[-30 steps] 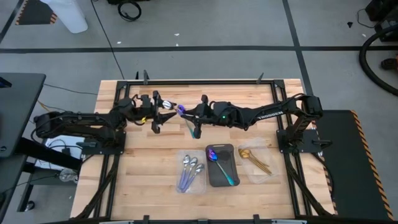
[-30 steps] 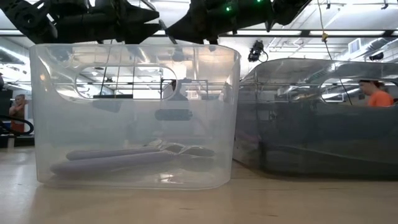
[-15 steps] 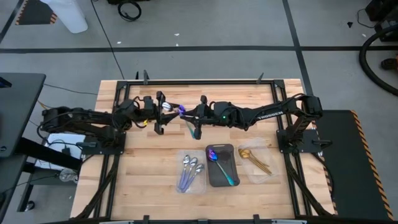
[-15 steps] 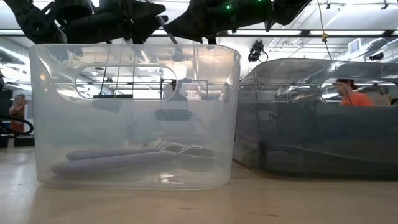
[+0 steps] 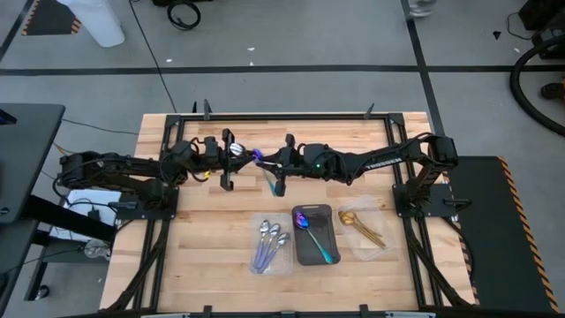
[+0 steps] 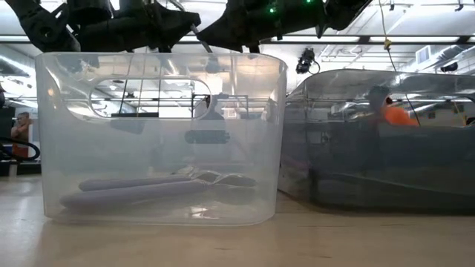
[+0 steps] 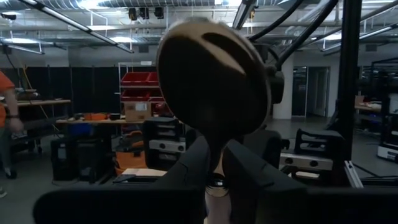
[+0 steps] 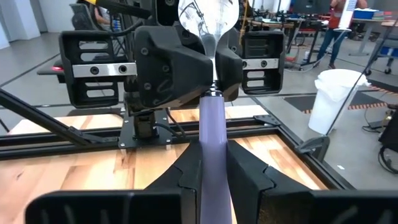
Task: Sort silverware by color (type)
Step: Put the purple spoon into the left transparent bin
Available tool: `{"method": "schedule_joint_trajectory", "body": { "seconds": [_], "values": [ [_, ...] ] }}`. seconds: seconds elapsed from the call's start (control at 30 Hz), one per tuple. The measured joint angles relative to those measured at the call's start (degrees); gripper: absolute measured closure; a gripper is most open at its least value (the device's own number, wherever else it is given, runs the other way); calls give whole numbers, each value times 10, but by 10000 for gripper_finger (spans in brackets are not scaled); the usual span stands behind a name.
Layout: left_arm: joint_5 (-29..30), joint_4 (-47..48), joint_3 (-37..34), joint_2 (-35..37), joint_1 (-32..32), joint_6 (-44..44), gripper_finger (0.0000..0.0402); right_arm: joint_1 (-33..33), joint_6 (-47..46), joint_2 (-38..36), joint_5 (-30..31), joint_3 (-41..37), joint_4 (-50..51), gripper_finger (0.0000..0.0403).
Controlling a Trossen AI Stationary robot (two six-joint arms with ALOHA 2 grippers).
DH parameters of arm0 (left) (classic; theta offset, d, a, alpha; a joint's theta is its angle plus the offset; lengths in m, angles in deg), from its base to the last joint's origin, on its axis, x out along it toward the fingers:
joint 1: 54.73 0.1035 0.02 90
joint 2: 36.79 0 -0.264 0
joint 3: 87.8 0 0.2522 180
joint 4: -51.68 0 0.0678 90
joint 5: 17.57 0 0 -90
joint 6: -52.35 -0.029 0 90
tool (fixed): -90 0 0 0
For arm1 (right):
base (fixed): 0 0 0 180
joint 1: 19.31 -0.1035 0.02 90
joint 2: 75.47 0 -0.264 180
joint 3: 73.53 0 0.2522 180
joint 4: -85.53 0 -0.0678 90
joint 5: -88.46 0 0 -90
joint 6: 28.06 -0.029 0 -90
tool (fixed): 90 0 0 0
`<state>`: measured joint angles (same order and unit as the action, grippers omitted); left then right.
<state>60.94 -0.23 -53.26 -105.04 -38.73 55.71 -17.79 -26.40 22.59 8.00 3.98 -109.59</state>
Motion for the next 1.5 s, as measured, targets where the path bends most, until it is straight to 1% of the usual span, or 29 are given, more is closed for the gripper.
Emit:
{"method": "schedule_joint_trajectory", "body": {
  "seconds": [0.13, 0.27, 0.37, 0.53, 0.6, 0.7, 0.77, 0.87, 0.97, 1.07, 1.13, 1.23, 1.37, 1.5],
  "values": [
    [2, 5, 0, 0, 0, 0, 359, 0, -8, 0, 12, 0, 2, 336],
    [3, 12, 0, 0, 1, 0, 359, 0, -15, 0, 14, 0, 7, 314],
    [4, 27, -1, 0, 3, 2, 359, -1, -27, 0, 14, 0, 7, 287],
    [5, 49, -1, 0, 9, 7, 359, -1, -32, 0, 15, 0, 19, 228],
    [5, 54, -1, 0, 14, 8, 359, -1, -34, -6, 27, 0, 54, 206],
    [5, 76, -1, 0, 27, 23, 359, -1, -41, -34, 60, 0, 140, 180],
    [7, 117, 6, 0, 35, 39, 359, -1, -56, -57, 83, 1, 200, 169],
    [10, 249, 44, 0, 38, 53, 359, -1, -72, -86, 121, 1, 295, 164],
    [26, 386, 94, 0, 34, 50, 359, 0, -76, -101, 171, 1, 364, 166],
    [36, 484, 132, 0, 26, 56, 359, 2, -92, -103, 206, 1, 427, 172],
    [36, 523, 154, 0, 16, 75, 359, 2, -105, -101, 218, 0, 466, 177],
    [36, 574, 183, 0, -5, 95, 359, -2, -125, -94, 229, 0, 495, 184],
    [19, 616, 211, 0, -41, 114, 358, -14, -133, -92, 235, -28, 477, 191],
    [-10, 616, 228, 0, -81, 162, 358, -28, -127, -97, 283, -69, 466, 196]
  ]
}}
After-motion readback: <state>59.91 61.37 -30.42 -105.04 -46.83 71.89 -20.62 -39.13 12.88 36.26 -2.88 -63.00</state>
